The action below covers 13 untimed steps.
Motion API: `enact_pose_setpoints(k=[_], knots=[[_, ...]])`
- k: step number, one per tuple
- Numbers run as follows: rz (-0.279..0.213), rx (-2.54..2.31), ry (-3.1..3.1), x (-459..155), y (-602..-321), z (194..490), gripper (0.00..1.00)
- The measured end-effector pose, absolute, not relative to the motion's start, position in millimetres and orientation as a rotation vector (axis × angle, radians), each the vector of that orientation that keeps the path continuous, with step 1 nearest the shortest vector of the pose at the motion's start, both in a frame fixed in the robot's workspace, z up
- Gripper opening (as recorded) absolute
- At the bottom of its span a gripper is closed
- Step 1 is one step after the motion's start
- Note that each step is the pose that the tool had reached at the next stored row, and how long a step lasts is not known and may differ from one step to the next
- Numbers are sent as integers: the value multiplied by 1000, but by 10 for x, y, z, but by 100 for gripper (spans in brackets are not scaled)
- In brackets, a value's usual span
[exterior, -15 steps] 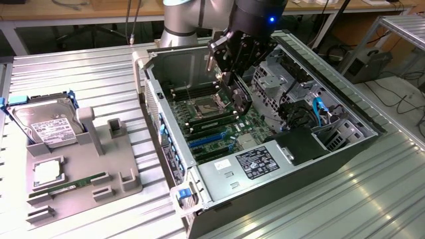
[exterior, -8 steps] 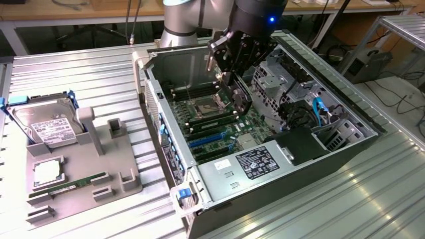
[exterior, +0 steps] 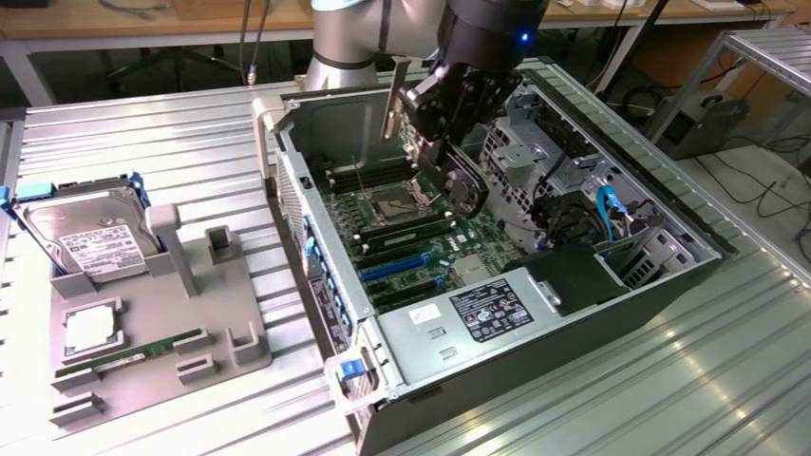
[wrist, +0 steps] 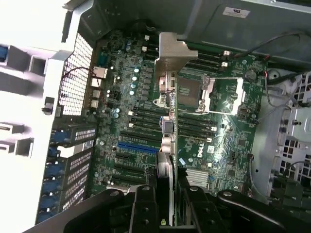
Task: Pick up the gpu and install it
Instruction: 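Insert the gpu into the slot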
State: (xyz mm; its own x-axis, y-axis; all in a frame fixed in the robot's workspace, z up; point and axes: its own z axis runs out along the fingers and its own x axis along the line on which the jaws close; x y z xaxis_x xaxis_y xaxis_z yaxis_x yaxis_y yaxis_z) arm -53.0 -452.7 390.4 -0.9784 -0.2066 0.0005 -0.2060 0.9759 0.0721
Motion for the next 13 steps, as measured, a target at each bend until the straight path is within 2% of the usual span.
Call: enact_pose_setpoints(k=[13], knots=[[-109,734,-3036,-530,-4527,3861,26]])
